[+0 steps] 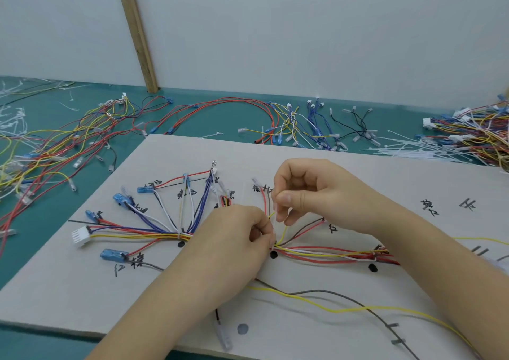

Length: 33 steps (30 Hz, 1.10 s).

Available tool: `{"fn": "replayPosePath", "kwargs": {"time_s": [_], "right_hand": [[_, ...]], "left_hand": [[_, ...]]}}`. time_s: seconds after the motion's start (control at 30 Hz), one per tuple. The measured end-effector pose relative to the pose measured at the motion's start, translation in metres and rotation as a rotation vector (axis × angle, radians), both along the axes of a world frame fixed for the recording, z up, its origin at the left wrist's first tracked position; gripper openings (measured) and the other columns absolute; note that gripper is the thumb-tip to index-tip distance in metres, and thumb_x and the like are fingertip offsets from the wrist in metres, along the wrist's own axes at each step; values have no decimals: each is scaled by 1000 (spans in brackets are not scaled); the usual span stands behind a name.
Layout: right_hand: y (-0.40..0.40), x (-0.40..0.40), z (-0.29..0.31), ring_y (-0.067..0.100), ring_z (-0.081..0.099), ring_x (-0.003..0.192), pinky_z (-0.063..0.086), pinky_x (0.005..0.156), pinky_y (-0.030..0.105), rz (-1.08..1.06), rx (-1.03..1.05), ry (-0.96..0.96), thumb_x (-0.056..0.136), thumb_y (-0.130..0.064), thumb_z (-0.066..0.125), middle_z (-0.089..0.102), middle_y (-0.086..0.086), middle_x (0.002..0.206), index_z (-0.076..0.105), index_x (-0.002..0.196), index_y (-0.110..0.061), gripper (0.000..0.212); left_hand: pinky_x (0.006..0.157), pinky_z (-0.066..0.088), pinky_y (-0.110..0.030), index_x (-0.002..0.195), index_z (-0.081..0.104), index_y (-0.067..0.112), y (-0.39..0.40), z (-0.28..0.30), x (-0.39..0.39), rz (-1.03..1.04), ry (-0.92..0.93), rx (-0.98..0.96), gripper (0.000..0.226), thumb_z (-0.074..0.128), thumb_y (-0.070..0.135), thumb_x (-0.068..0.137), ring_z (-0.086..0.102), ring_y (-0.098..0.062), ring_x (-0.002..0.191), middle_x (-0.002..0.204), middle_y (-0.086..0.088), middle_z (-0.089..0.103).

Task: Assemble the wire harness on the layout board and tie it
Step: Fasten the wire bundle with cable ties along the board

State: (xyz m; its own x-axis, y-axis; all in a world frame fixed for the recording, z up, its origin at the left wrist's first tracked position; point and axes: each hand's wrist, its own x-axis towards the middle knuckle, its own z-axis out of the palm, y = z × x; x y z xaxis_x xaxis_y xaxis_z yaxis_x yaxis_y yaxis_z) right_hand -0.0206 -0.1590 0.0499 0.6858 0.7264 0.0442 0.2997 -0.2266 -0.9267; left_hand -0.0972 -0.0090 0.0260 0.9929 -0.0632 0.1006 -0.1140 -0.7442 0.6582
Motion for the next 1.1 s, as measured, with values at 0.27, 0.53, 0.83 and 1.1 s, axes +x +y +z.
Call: {"fn": "replayPosePath", "kwargs": {"time_s": [0.27, 0.53, 0.83, 1.1], "right_hand": [[1, -3, 2, 12, 63, 62, 56, 60, 23, -4, 42, 54, 91, 7, 45, 61, 2, 68, 49, 78, -9, 22], [5, -7, 3, 15, 59, 57, 55, 58, 25, -43, 108, 57, 89, 10, 46, 58, 4, 63, 50, 76, -8, 23], [11, -13, 6, 14, 57, 56, 56, 56, 25, -44, 125, 68, 89, 11, 45, 57, 7, 62, 51, 74, -8, 25], [6, -9, 8, 12, 60, 62, 54, 61, 22, 58, 66, 45, 85, 5, 56, 63, -1, 64, 58, 77, -11, 18]], "left_hand": [[47, 37, -5, 60, 53, 29, 3, 3, 2, -20, 37, 25, 27, 57, 19, 85, 49, 9, 44, 43, 31, 49], [49, 37, -5, 58, 50, 29, 1, 2, 3, 22, 20, 86, 29, 58, 25, 85, 48, 7, 44, 40, 17, 51], [55, 34, -5, 65, 49, 30, 1, 2, 2, -3, -59, 175, 23, 57, 27, 86, 42, 1, 50, 51, 11, 44], [58, 36, -8, 67, 51, 31, 4, -4, -1, -25, -90, 105, 19, 59, 26, 84, 47, 4, 50, 58, 13, 51]]}}
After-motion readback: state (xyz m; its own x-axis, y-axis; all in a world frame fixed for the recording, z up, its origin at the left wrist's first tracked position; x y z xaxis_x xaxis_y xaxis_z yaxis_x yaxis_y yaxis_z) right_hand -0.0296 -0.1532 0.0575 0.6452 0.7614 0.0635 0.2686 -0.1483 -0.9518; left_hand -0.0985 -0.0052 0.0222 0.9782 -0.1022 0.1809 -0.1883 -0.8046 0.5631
